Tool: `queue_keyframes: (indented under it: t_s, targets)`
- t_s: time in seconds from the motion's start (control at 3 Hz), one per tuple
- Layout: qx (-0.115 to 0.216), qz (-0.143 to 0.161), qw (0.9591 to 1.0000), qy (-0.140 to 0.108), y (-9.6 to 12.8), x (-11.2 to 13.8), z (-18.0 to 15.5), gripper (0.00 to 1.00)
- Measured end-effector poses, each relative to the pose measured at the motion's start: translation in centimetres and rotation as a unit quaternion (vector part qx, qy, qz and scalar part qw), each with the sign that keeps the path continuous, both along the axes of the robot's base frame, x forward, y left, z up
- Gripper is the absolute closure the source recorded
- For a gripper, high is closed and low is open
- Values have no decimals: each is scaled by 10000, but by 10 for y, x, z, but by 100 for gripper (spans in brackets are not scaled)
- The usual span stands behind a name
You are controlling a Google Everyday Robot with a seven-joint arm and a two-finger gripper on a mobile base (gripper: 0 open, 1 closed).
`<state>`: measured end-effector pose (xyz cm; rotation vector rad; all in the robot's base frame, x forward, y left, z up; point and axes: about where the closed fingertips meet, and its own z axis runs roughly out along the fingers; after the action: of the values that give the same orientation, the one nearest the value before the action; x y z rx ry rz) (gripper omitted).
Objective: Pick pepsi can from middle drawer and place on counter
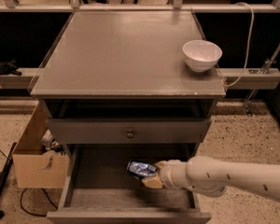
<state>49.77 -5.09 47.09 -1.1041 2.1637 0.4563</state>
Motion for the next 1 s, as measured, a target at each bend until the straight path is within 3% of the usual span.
queue_keyframes:
  t_s: [0.67,1.0]
  targets:
    - [30,197,9990,-411,-49,-5,129,100]
    - [30,551,9968,-586,-50,-32,186,100]
